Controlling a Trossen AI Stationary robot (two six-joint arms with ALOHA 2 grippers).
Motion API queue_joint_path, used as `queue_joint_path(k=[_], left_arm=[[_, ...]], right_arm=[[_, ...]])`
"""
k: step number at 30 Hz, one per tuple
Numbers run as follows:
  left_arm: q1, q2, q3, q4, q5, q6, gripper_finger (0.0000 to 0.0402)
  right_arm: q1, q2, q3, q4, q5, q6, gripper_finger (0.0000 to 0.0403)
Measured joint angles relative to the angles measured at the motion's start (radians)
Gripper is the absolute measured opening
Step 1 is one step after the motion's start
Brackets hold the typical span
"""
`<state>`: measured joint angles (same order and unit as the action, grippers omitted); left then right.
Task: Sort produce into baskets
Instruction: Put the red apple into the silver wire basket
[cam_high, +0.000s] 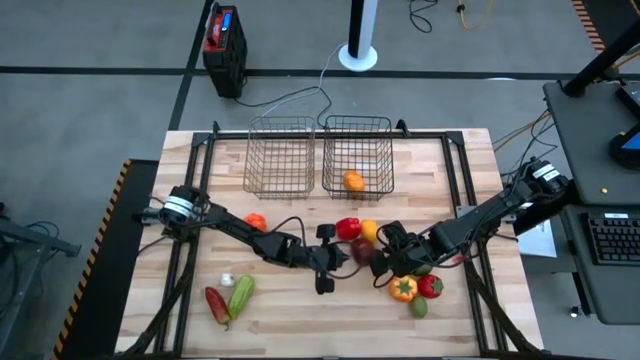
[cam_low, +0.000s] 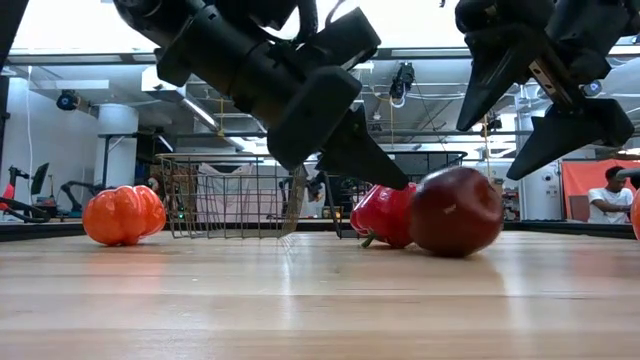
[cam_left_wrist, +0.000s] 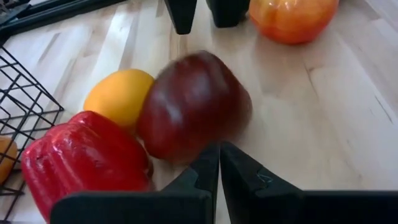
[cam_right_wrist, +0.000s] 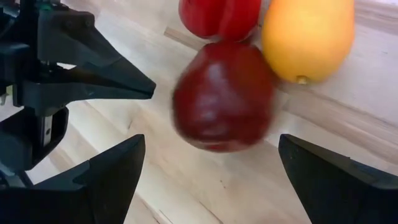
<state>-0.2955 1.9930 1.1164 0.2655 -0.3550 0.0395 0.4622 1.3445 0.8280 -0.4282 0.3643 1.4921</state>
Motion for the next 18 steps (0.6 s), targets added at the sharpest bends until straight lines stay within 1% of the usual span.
queue_joint_path(k=[7, 9, 11, 15, 16, 18], left_arm=[[-0.004, 0.0, 0.0, -0.002, 0.0, -0.006, 0.0], [-0.003, 0.0, 0.0, -0.008, 0.0, -0.007, 0.0], [-0.003, 0.0, 0.0, -0.018, 0.0, -0.007, 0.0], [-0.003, 0.0, 0.0, -0.042, 0.0, -0.008, 0.0], [-0.003, 0.0, 0.0, -0.05, -0.001, -0.008, 0.0], [-0.003, 0.0, 0.0, -0.057, -0.001, -0.007, 0.0]], right_arm=[[0.0, 0.0, 0.0, -0.002, 0.012, -0.054, 0.0361], [0.0, 0.0, 0.0, -0.003, 0.027, -0.094, 0.0361], [0.0, 0.0, 0.0, -0.001, 0.032, -0.196, 0.0361], [0.0, 0.0, 0.0, 0.0, 0.032, -0.472, 0.0361], [0.0, 0.0, 0.0, -0.001, 0.032, -0.513, 0.0361], [-0.003, 0.0, 0.0, -0.001, 0.034, -0.514, 0.0361]])
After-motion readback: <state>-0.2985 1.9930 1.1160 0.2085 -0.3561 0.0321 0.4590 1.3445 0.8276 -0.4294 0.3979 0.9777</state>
